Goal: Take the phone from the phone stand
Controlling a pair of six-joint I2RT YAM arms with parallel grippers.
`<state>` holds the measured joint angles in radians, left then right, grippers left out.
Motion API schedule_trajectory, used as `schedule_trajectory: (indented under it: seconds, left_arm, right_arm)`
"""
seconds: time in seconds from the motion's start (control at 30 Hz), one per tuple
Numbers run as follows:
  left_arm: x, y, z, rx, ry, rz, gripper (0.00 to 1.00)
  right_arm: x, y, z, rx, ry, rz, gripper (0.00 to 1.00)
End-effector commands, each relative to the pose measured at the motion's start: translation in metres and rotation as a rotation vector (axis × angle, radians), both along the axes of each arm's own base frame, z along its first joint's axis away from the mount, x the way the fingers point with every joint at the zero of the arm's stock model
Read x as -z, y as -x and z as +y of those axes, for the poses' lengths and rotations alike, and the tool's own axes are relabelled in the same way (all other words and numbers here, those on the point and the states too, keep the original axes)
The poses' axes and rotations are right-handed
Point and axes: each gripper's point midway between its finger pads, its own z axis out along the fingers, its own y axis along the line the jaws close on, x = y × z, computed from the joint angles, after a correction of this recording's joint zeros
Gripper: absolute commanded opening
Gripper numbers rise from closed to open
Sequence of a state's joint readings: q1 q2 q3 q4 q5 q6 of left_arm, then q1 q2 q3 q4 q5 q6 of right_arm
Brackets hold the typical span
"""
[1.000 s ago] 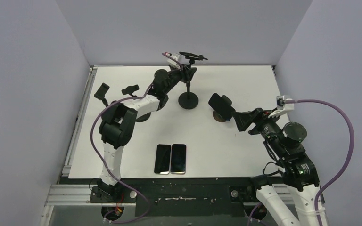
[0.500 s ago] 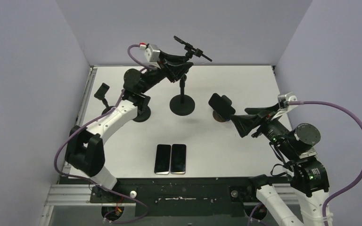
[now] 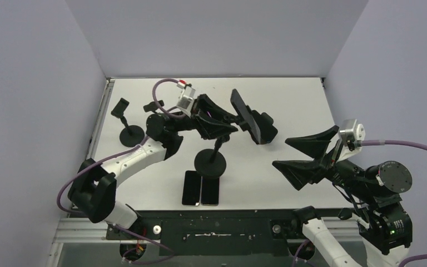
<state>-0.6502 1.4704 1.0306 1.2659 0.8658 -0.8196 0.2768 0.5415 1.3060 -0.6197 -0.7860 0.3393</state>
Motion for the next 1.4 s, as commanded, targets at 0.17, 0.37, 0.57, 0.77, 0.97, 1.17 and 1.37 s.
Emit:
schedule_trajectory:
  seconds: [0.17,0.37,0.57,0.77,0.97,1.17,1.37]
  left_arm:
    - [0.006,0.072,-0.031,0.229,0.116,-0.134,0.00]
    - [0.030,0.076,-0.053,0.273,0.139,-0.117,0.00]
    - [0.057,0.065,-0.071,0.247,0.127,-0.096,0.00]
    - [0.069,0.064,-0.089,0.255,0.122,-0.085,0.00]
    - [0.049,0.080,-0.063,0.253,0.144,-0.127,0.00]
    - [0.035,0.101,-0.044,0.266,0.156,-0.161,0.00]
    - [0.021,0.121,-0.032,0.288,0.164,-0.211,0.00]
  right_arm:
    - [0.009,0.014,-0.001,-0.028,0.018,0.046,0.78]
    - [0.002,0.018,-0.005,-0.004,0.028,0.053,0.78]
    - [-0.002,0.019,-0.008,0.017,0.018,0.061,0.78]
    - [0.008,0.007,-0.020,0.122,0.040,0.081,0.77]
    - [0.033,-0.008,-0.017,0.132,0.060,0.143,0.77]
    - [0.036,-0.016,0.000,0.039,0.023,0.182,0.80]
    - [0.023,-0.013,0.017,-0.077,-0.035,0.246,0.85]
